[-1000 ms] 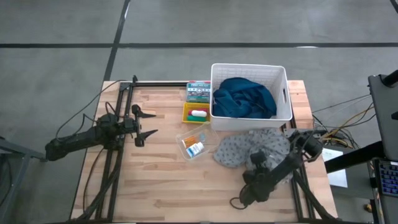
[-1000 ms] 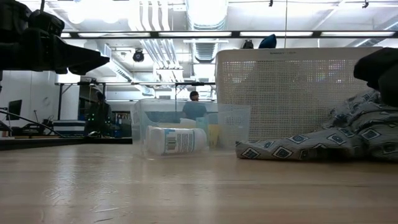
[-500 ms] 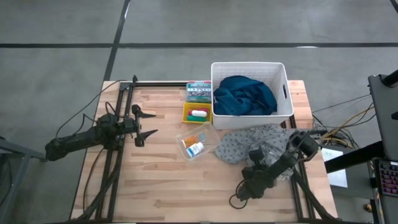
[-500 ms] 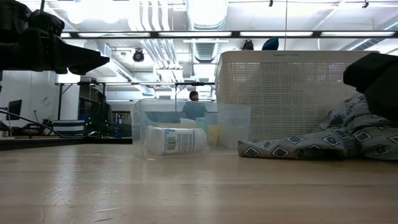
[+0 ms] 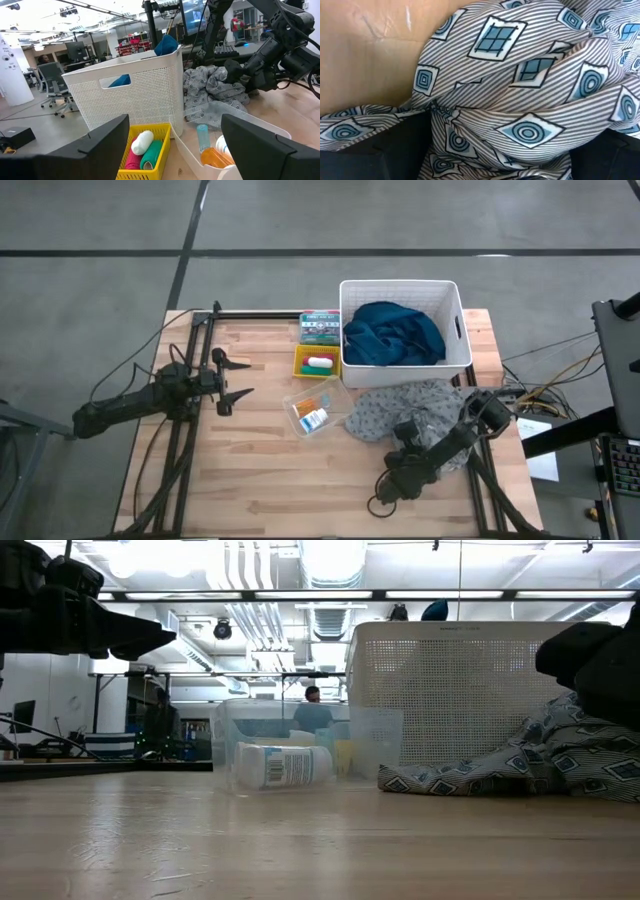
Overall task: Pick & Place Medicine items
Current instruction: Put the gray patient gown into the white bin
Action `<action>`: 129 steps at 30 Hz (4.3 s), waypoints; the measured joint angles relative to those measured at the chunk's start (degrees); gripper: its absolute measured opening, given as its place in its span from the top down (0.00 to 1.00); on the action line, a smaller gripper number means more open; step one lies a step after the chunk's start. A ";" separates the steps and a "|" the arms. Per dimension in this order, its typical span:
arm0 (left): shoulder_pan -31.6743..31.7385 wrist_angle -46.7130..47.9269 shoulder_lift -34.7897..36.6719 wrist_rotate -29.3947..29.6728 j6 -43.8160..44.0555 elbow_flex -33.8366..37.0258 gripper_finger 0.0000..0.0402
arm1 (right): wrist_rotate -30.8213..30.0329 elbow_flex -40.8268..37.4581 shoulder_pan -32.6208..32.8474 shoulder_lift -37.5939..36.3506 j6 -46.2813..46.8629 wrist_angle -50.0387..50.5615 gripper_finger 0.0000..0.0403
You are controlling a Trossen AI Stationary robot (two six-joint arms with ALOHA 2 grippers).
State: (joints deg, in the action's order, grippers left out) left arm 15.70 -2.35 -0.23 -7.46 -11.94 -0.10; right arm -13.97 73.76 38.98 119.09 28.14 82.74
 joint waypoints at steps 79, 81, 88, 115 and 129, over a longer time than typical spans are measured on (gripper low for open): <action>-0.01 0.00 -0.02 -0.01 0.00 -0.01 0.20 | 3.54 16.67 2.48 -0.63 8.94 7.26 0.89; -0.02 -0.02 -0.02 -0.01 0.00 0.00 0.20 | 3.49 19.49 3.11 -0.72 8.74 7.26 0.89; 0.00 0.00 -0.02 0.00 0.00 0.00 0.20 | 3.03 29.30 5.09 -0.74 8.33 7.19 0.89; 0.00 -0.01 -0.02 -0.01 0.00 -0.01 0.20 | -35.45 60.85 13.01 -1.89 -11.85 -0.84 0.89; -0.02 0.00 0.00 0.00 0.00 -0.02 0.20 | -62.82 60.96 13.53 -4.56 -27.40 -3.01 0.89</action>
State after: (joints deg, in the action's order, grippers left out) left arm 15.68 -2.35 -0.23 -7.47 -11.94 -0.12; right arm -76.79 134.72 52.51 114.52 0.74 79.72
